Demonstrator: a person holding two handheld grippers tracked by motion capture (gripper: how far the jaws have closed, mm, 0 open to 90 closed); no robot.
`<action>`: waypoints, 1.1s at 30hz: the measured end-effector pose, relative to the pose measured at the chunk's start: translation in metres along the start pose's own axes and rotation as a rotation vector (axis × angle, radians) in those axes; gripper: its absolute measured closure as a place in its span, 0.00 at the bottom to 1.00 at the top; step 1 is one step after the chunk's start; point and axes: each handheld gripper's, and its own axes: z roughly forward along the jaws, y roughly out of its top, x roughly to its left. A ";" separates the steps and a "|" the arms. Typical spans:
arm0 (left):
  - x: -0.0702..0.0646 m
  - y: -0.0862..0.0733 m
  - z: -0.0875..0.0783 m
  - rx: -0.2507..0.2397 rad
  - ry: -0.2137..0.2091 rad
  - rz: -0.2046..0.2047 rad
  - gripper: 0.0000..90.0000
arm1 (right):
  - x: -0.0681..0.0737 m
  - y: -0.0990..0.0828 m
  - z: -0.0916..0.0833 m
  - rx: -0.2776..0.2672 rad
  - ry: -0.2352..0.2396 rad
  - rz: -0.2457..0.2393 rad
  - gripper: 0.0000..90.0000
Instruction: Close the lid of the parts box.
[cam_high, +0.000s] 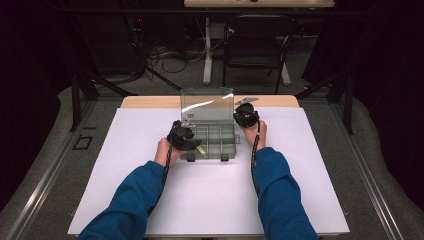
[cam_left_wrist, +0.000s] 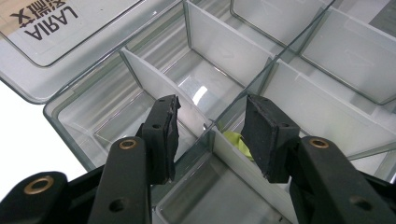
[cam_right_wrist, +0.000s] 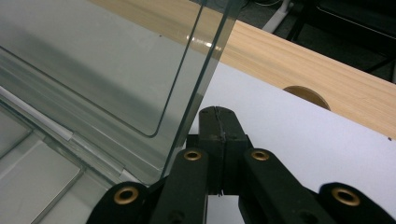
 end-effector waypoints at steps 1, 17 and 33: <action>0.000 0.000 0.000 -0.002 0.001 -0.001 0.61 | 0.000 0.000 0.000 0.001 -0.001 0.000 1.00; -0.001 -0.001 0.000 -0.007 0.004 -0.008 0.61 | 0.000 0.004 -0.007 -0.051 -0.008 -0.035 1.00; -0.001 -0.001 0.000 -0.009 0.010 -0.017 0.59 | 0.000 0.010 -0.019 -0.115 -0.005 -0.069 1.00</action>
